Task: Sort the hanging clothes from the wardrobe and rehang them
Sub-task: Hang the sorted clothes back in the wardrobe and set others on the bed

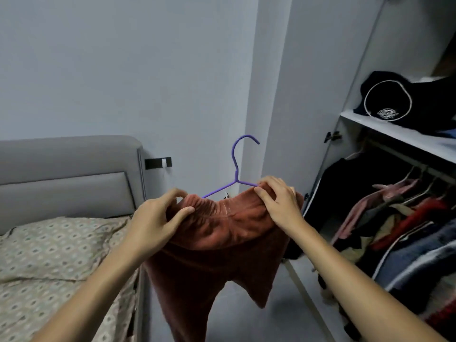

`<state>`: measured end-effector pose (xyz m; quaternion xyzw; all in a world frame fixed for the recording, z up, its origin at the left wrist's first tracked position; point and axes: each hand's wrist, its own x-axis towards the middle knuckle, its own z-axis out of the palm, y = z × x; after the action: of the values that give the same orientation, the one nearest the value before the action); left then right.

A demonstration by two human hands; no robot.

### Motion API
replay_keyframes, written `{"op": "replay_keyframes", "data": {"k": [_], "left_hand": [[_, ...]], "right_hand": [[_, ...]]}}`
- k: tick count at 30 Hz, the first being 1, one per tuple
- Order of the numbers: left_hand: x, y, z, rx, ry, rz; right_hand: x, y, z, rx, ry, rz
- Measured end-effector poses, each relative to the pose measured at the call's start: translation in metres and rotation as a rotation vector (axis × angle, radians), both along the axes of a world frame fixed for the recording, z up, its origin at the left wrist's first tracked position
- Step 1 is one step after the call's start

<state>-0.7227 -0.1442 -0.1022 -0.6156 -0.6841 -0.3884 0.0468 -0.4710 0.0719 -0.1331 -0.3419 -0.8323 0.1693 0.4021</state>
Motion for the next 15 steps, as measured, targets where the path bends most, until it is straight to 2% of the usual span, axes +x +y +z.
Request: {"op": "replay_keyframes", "data": {"k": [3,5,11,15], "left_hand": [[-0.008,0.057,0.005,-0.077,0.107,-0.126],[-0.012,0.098,0.007,-0.118,0.105,-0.254],[-0.004,0.2,0.001,-0.16,-0.236,-0.518],[0.017,0.254,-0.008,-0.16,-0.291,-0.615]], "right_hand": [[0.017,0.036,0.0,0.009,-0.016,-0.062],[0.028,0.058,0.001,0.018,-0.029,-0.111],[0.056,0.111,0.002,0.066,-0.051,-0.315],[0.078,0.139,-0.008,0.052,-0.113,-0.444]]}}
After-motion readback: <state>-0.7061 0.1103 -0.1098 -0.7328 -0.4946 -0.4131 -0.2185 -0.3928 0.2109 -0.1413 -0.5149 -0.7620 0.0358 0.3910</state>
